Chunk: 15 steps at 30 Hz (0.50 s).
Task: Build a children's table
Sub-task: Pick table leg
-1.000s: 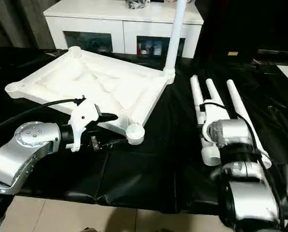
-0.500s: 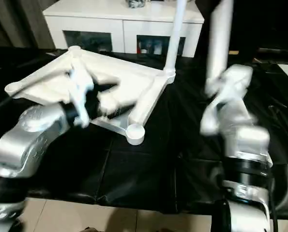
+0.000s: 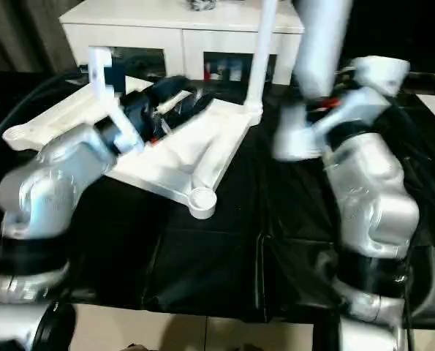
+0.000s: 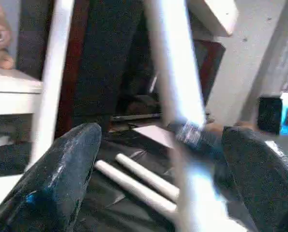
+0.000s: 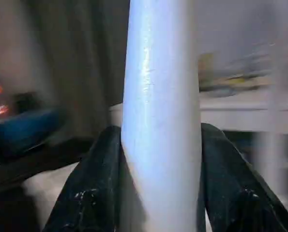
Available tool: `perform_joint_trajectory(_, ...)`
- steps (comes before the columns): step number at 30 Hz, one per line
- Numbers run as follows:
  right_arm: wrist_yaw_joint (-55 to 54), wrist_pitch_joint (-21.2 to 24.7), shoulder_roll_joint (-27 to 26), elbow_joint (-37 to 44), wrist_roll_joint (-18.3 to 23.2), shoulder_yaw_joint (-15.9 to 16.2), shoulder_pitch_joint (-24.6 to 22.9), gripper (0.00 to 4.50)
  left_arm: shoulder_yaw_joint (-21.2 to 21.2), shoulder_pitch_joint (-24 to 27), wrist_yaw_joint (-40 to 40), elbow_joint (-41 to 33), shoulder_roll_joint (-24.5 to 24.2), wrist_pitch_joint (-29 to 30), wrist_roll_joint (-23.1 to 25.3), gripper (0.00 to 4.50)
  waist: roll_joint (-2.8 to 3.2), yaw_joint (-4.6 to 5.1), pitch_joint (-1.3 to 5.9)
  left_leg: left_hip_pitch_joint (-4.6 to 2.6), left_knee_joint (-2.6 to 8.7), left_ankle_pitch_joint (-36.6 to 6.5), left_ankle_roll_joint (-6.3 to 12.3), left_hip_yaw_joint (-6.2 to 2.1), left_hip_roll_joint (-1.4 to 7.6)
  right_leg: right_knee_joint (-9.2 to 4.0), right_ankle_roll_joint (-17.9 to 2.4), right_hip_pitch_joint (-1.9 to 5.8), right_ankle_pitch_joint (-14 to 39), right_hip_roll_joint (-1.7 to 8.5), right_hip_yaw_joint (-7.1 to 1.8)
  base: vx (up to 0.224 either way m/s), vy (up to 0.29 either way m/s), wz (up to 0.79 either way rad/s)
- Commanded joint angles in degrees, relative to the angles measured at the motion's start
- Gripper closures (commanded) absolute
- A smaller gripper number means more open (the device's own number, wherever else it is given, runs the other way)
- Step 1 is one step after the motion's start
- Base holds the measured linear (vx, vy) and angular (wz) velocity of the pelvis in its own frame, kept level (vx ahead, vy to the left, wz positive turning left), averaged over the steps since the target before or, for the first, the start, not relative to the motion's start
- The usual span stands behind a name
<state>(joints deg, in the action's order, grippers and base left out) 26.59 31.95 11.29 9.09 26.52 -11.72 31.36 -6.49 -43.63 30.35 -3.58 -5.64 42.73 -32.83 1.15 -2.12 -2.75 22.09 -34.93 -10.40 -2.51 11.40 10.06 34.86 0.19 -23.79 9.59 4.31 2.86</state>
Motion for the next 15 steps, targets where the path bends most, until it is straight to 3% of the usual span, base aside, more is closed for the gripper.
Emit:
perform_joint_trajectory(1,3.20,1.39,0.55,2.00,2.54,0.77,-0.33,2.70,-0.56,-1.79,-0.71,2.12,0.07,1.31,-0.56,0.00,-0.51,-0.25,3.75,-1.08,3.90,-11.45,1.97,-1.33,2.15,-4.65,-9.69,2.78,16.00,2.70,-2.03,0.000,0.000,0.00)
perform_joint_trajectory(8,9.86,6.63,1.31,2.12,8.77,2.42,-2.61,2.70,-1.25,-6.27,-0.68,5.45,1.59,1.37,-3.07,0.00,-1.04,-1.31,3.92,-0.84,3.75,-7.68,2.76,-1.29,2.31,-4.05,-11.40,3.19,11.44,3.09,-2.11,0.000,0.000,0.00)
perform_joint_trajectory(15,14.03,7.68,3.86,1.90,9.50,5.52,-4.84,2.70,-1.49,-6.76,0.88,5.58,2.00,3.71,-5.87,0.00,-1.32,-1.41,3.66,-0.81,3.81,-9.00,2.12,-1.33,2.30,-4.52,-10.15,3.13,16.08,3.22,-2.05,0.000,0.000,0.00)
